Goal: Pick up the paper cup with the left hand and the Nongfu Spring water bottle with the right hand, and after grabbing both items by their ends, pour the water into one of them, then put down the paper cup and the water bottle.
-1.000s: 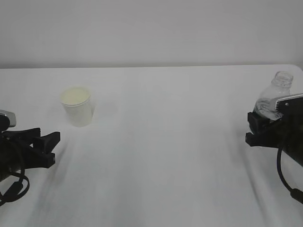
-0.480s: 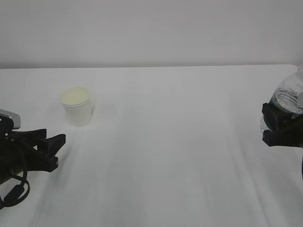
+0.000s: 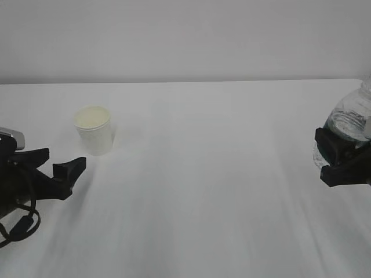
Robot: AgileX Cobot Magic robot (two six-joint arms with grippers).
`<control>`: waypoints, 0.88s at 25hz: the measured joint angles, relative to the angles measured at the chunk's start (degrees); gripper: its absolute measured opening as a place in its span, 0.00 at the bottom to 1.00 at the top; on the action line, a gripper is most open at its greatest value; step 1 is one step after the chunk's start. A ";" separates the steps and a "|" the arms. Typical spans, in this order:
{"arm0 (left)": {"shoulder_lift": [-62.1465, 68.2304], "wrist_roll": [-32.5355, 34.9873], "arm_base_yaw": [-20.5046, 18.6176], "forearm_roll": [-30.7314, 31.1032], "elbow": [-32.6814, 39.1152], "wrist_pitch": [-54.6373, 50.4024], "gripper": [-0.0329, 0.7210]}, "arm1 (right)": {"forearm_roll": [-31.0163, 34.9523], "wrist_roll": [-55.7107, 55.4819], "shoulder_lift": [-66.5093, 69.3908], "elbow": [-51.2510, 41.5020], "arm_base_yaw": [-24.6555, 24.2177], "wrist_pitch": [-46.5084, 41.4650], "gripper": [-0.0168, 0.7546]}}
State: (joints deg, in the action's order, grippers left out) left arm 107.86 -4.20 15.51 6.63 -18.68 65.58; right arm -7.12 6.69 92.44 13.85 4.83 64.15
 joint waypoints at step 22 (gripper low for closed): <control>12.85 0.86 0.00 -0.69 -15.02 0.00 0.94 | -0.24 0.00 0.00 0.00 0.00 -0.10 0.55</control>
State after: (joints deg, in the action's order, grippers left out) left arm 120.71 -3.34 15.51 5.95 -33.70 65.58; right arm -7.36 6.69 92.44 13.85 4.83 64.06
